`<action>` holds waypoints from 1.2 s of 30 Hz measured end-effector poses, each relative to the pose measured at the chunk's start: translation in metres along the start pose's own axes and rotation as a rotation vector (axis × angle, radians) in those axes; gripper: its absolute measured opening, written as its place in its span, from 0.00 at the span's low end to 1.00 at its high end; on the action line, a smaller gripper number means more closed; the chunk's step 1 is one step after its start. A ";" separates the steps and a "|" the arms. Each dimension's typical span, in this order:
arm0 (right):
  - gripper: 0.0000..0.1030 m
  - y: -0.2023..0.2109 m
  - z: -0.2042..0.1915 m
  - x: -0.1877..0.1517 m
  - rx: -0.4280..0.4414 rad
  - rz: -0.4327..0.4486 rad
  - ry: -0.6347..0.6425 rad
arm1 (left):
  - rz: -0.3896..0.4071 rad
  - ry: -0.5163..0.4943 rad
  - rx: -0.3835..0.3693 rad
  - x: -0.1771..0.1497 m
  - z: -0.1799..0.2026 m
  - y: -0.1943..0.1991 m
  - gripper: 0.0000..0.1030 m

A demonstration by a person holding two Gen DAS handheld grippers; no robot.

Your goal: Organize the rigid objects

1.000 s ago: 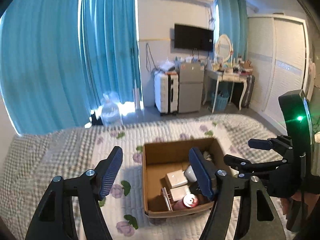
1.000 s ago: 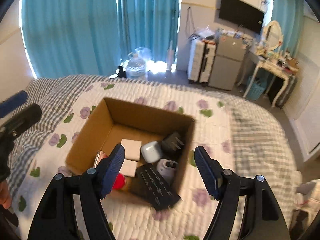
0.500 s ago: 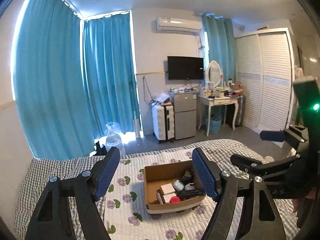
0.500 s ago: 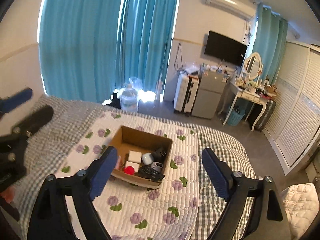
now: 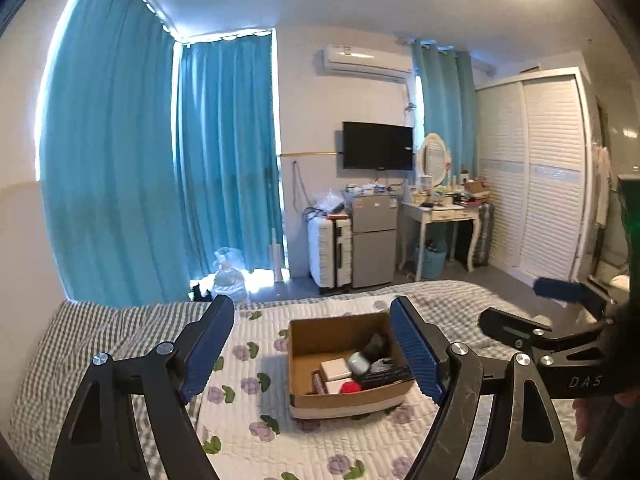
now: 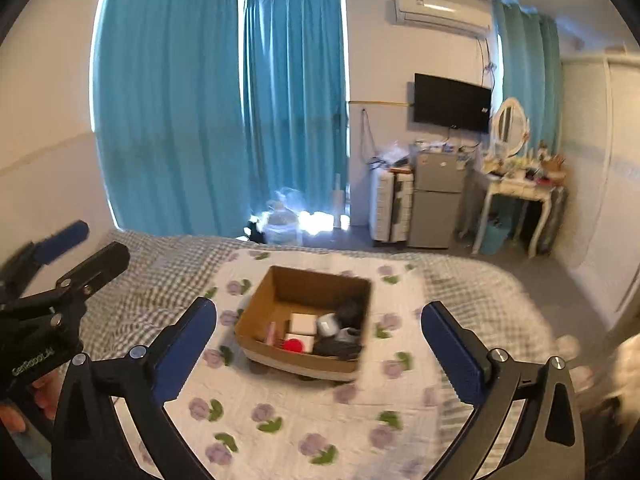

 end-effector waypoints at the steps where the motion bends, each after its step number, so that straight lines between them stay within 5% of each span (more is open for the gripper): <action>1: 1.00 -0.014 0.005 -0.014 -0.006 0.038 -0.031 | -0.010 0.014 0.017 -0.016 -0.001 -0.018 0.80; 5: 1.00 -0.068 0.015 -0.060 -0.055 0.087 -0.031 | -0.048 0.054 0.031 -0.070 0.000 -0.069 0.80; 9: 1.00 -0.109 0.015 -0.104 -0.088 0.072 0.031 | -0.054 -0.026 0.109 -0.117 0.011 -0.106 0.80; 13: 1.00 -0.131 0.017 -0.129 -0.096 0.007 0.027 | -0.121 0.016 0.069 -0.148 0.007 -0.122 0.80; 36: 1.00 -0.120 0.030 -0.126 -0.091 0.069 -0.037 | -0.062 0.041 0.043 -0.141 0.001 -0.104 0.80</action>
Point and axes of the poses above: each gripper's, at about its wrist camera, not at the fingertips, and y roughly against the way its jaws point, z to its right, x to its top, the point moved 2 cm from there along -y, roughly the way its jaws point, and after that the axes turned 8 degrees about -z, right-handed, at the moved point
